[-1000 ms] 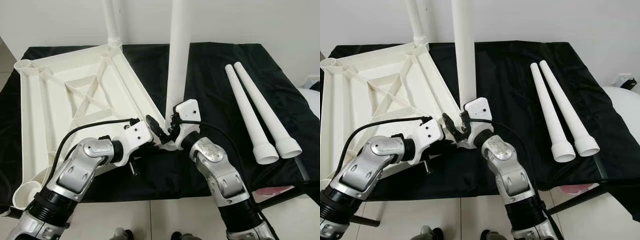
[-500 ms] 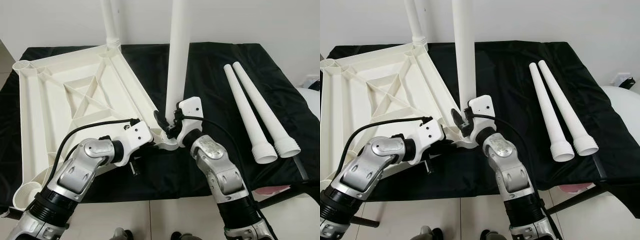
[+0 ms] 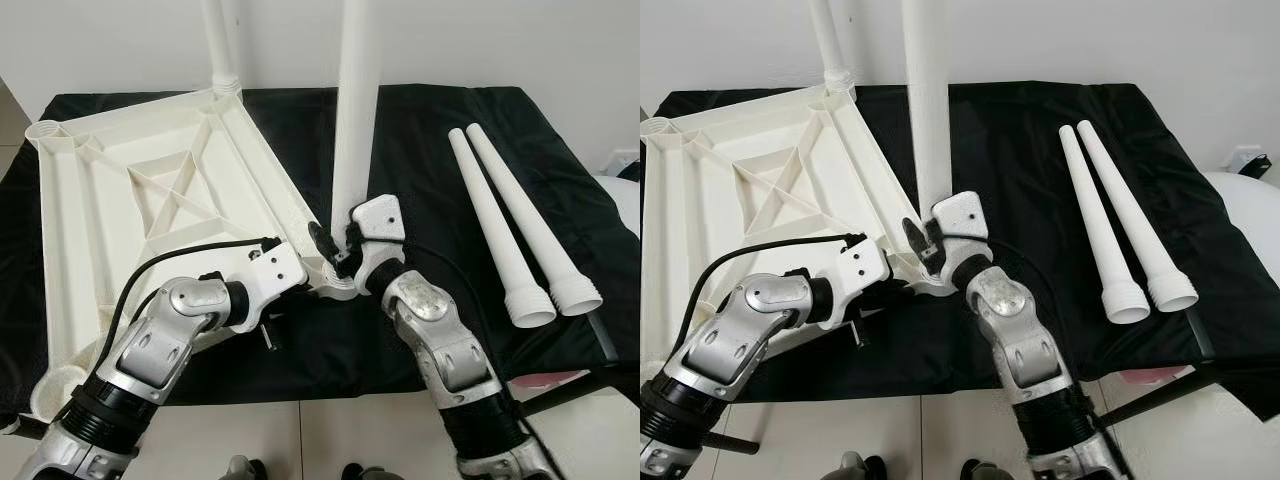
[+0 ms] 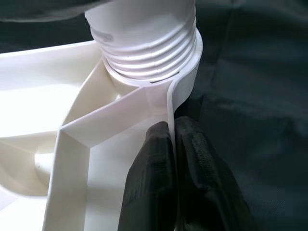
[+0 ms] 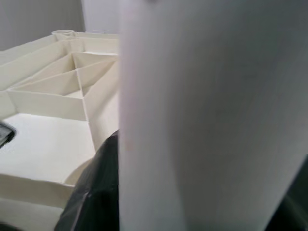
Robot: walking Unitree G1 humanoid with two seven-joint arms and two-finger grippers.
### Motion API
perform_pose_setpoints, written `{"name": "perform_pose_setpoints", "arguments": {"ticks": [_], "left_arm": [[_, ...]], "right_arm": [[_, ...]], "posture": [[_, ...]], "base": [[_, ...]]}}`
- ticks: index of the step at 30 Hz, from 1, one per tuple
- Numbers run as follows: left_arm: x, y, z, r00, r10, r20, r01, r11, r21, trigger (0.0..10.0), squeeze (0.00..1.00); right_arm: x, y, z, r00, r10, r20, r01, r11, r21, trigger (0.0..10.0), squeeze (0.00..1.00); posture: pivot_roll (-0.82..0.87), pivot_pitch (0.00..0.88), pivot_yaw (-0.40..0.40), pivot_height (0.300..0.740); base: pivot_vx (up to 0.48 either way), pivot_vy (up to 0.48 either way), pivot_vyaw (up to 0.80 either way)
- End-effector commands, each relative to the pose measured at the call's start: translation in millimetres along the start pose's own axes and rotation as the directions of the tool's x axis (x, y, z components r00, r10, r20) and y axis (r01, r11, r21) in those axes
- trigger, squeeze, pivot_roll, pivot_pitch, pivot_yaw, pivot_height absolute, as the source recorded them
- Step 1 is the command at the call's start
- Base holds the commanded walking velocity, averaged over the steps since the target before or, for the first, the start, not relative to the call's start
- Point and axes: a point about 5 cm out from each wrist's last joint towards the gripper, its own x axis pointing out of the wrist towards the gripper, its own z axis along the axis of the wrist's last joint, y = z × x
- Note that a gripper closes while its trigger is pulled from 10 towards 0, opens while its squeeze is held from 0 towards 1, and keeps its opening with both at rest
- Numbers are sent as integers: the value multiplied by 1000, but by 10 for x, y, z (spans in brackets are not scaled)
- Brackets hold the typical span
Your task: Building children table
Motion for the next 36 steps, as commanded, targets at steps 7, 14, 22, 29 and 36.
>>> {"name": "perform_pose_setpoints", "arguments": {"ticks": [7,14,22,29,36], "left_arm": [[10,-30,153,998,-33,58,30,998,59,10000,0],[3,-40,150,997,-42,58,38,997,60,10000,0],[-11,-62,136,996,-74,51,70,995,65,10000,0],[-20,-61,131,996,-76,49,73,995,67,10000,0],[-13,-50,134,996,-71,48,68,995,66,10000,0]], "right_arm": [[-5,40,-35,999,12,-37,-8,995,101,10000,0],[0,-103,-177,988,-96,-125,134,927,351,10000,0],[-9,-130,-184,986,-89,-141,152,830,536,10000,0],[-10,-176,-194,980,-111,-166,186,808,559,10000,0],[7,-91,91,1000,-15,1,15,1000,26,10000,0]], "posture": [[8,165,28,740],[10,163,30,740],[10,157,32,740],[10,156,33,740],[6,158,33,740]], "base": [[0,0,0],[0,0,0],[0,0,0],[0,0,0],[0,0,0]]}}
